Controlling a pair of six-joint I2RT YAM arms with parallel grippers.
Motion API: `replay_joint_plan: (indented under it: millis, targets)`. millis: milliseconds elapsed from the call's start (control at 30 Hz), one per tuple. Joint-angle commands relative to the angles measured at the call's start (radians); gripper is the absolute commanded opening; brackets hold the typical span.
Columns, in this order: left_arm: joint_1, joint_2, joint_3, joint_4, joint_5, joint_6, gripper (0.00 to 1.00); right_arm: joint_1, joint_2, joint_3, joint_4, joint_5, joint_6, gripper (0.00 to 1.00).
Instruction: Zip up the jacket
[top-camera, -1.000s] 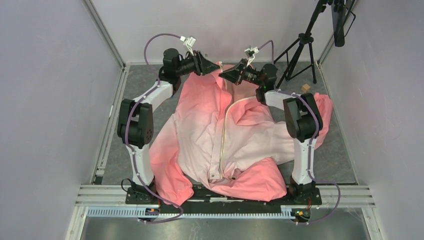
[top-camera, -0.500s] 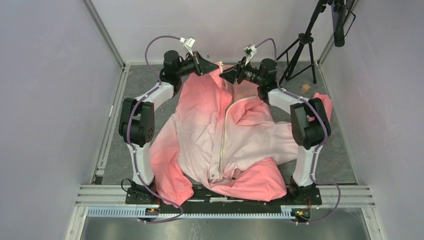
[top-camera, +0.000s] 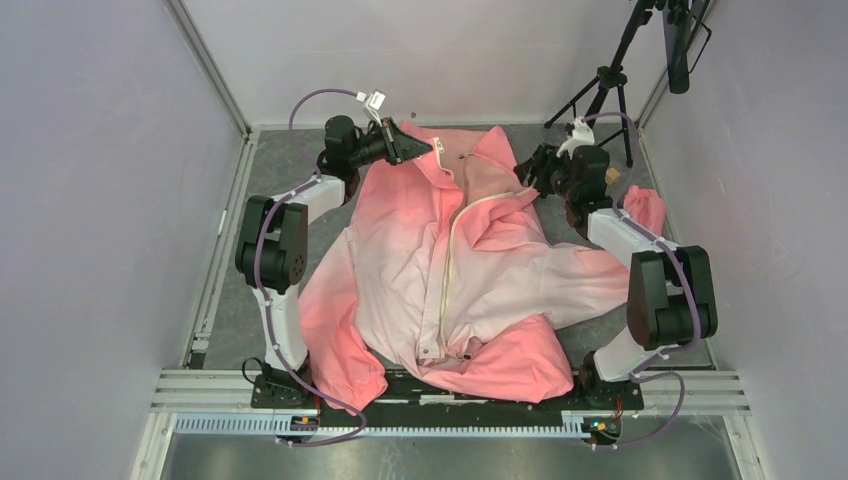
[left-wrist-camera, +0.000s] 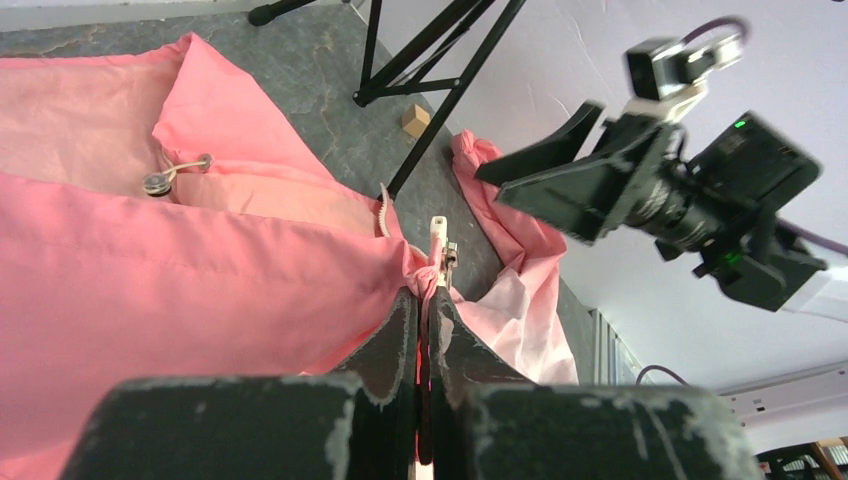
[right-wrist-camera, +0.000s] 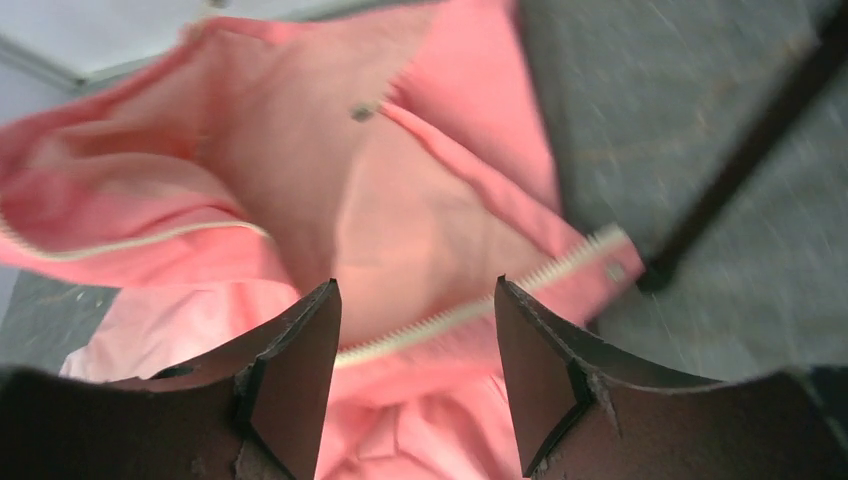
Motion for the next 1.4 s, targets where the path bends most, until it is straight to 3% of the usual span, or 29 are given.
replay_joint_plan:
  millis: [0,300,400,967,1167,1367]
  targets:
    - [-0.004,-0.076,0.003,0.091,0.012,-0.053,0.02,-0.029,-0.040,-0.102,0.003,0.167,0.142,0.62]
    - [-0.013,-0.064,0.022,0.085,0.019,-0.060,0.02,-0.097,0.043,-0.232,0.218,0.199,0.290,0.55]
    - [-0.016,-0.060,0.030,0.079,0.022,-0.060,0.02,-0.103,0.114,-0.244,0.344,0.174,0.319,0.45]
    - [-0.019,-0.051,0.044,0.046,0.036,-0.039,0.02,-0.112,0.376,-0.147,0.572,0.137,0.424,0.43]
    - [-0.019,-0.046,0.050,0.048,0.037,-0.043,0.02,-0.112,0.400,-0.126,0.629,0.109,0.407,0.26]
    - [-0.020,-0.048,0.052,0.049,0.040,-0.046,0.02,-0.112,0.383,-0.131,0.711,0.071,0.352,0.03]
